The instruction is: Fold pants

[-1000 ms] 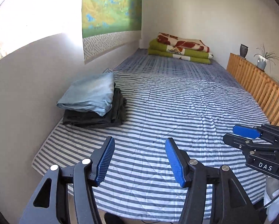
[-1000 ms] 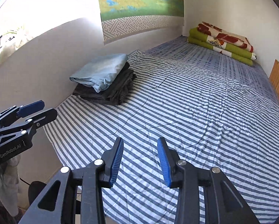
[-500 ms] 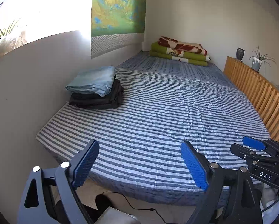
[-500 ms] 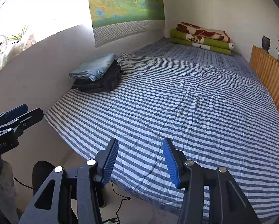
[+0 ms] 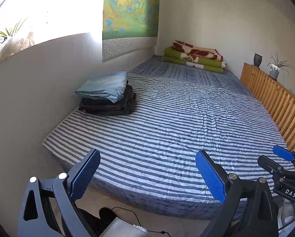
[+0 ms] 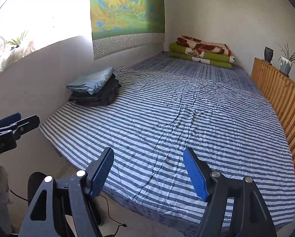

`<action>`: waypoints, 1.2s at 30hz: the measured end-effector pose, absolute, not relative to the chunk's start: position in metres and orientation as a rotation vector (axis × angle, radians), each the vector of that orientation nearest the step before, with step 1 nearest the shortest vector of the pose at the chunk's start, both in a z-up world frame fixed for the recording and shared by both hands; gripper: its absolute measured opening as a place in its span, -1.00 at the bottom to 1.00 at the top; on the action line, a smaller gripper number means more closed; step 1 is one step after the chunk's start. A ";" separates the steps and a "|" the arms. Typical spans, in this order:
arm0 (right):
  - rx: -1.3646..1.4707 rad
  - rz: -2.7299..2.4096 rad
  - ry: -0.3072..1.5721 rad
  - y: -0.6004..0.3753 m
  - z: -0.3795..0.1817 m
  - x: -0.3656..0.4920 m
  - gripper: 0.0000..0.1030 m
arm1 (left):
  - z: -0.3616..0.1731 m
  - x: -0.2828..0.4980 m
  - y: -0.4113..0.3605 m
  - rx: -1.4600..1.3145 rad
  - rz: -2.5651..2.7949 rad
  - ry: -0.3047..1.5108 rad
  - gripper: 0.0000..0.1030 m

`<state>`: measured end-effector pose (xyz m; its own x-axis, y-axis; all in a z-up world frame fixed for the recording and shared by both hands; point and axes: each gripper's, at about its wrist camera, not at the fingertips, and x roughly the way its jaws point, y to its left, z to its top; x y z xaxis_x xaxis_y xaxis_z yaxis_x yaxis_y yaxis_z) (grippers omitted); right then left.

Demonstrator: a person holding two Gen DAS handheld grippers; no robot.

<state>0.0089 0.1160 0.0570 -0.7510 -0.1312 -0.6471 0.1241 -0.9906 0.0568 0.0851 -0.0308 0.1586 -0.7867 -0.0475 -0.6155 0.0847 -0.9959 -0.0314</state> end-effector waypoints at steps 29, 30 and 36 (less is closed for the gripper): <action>1.055 -2.865 0.054 0.108 0.040 0.015 0.61 | 0.130 0.074 -0.034 1.104 -2.898 0.114 0.92; 1.057 -2.866 0.049 0.108 0.040 0.015 0.61 | 0.129 0.073 -0.035 1.106 -2.898 0.114 0.92; 1.070 -2.862 0.044 0.111 0.037 0.015 0.61 | 0.123 0.069 -0.039 1.125 -2.894 0.122 0.92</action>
<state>0.0146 0.1106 0.0368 -0.7516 -0.0706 -0.6559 0.0909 -0.9959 0.0030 0.0694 -0.0389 0.1228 -0.7374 -0.0040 -0.6755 0.0607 -0.9963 -0.0605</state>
